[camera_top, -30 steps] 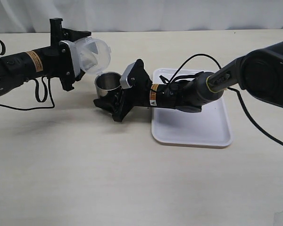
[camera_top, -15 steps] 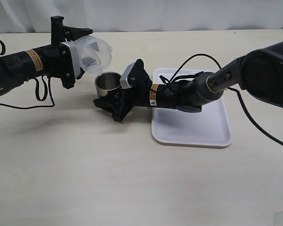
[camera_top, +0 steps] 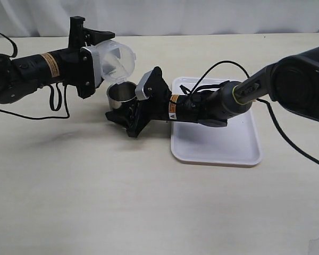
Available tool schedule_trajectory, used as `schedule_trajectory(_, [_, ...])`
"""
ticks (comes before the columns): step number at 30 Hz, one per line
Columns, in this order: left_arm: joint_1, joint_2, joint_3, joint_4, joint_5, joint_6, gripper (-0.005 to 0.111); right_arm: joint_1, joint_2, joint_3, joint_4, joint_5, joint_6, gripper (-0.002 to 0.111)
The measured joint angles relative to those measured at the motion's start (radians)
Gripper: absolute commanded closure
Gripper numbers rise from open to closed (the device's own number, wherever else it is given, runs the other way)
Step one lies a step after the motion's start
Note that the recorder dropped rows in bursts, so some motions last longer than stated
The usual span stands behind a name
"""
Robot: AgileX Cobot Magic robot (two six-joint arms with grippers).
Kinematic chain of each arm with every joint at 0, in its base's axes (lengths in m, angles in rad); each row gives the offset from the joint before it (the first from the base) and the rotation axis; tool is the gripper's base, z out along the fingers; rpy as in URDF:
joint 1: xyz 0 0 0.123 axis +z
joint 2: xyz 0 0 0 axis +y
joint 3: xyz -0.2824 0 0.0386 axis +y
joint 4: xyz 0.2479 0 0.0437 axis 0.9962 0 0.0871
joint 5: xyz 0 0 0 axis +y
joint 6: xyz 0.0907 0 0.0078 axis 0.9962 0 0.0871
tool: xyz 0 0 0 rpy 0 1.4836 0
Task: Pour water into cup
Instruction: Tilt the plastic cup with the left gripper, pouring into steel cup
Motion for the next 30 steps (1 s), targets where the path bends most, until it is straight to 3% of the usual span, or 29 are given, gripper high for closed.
schedule_trajectory(30, [0.0,0.0,-0.016,-0.014,0.048,0.181,0.107,0.0,0.0,0.0,0.0,0.0,0.0,0.104])
